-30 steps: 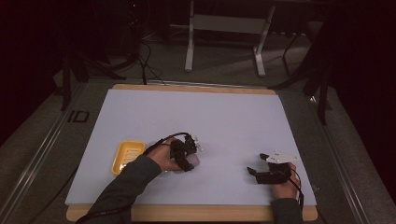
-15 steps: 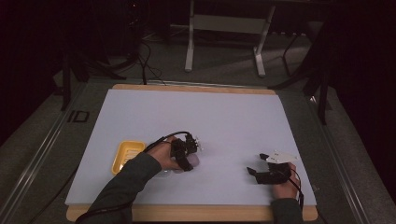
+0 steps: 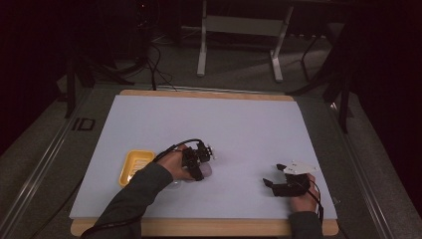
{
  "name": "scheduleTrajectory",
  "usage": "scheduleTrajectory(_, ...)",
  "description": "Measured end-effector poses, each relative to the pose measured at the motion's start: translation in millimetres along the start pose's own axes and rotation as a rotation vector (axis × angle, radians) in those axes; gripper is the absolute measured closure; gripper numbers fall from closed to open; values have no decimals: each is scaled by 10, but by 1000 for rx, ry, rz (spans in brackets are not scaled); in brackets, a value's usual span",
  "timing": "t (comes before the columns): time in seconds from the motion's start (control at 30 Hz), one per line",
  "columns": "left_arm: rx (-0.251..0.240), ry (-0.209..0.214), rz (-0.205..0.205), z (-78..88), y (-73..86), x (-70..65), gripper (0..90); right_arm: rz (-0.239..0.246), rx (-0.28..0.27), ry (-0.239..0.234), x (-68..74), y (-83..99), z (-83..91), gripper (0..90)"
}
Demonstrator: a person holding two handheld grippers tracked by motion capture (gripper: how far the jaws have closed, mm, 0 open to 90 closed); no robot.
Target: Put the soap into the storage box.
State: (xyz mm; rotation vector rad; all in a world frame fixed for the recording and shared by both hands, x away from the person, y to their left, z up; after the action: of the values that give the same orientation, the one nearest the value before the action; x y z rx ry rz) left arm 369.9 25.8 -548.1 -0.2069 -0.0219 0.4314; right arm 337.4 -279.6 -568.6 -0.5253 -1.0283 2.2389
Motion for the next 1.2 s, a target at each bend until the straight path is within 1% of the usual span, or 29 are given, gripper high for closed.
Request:
scheduleTrajectory(0.17,7,3,-2,15,4,-26,496,0,1,-1,0,0,0,195)
scheduleTrajectory(0.3,4,-6,-17,73,8,-25,497,0,1,-1,0,0,0,195)
scheduleTrajectory(0.33,-4,-5,-9,86,8,-25,498,0,1,-1,0,0,-1,195)
scheduleTrajectory(0.5,-27,-6,-2,159,26,-10,499,0,1,-1,0,0,0,195)
scheduleTrajectory(0.57,-29,-6,0,179,34,-4,499,0,1,-1,0,0,0,195)
scheduleTrajectory(0.6,-29,-6,-6,193,39,5,499,0,1,0,0,0,-1,195)
scheduleTrajectory(0.7,-41,-4,4,219,46,10,499,1,1,0,1,0,-1,195)
scheduleTrajectory(0.83,-49,-7,5,263,51,16,499,0,1,-1,1,0,-1,195)
scheduleTrajectory(1.0,-62,-25,13,349,60,50,499,3,1,0,-1,0,-2,195)
scheduleTrajectory(1.03,-65,-26,22,366,66,57,499,2,1,0,0,0,-2,195)
scheduleTrajectory(1.2,-76,-34,41,450,115,118,499,4,1,1,-1,0,-3,195)
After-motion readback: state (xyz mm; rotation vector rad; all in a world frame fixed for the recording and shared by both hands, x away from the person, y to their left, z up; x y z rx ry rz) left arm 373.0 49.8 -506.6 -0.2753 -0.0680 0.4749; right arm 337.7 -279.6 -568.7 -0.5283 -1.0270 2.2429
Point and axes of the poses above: each handheld gripper's, and its own axes: z roughly backward along the jaws, y roughly out of its underside, x roughly to its left, the point moved 5 cm from there along -z, roughly forward along the jaws, and after that the axes turned 3 degrees about z, right-handed, at the moved point
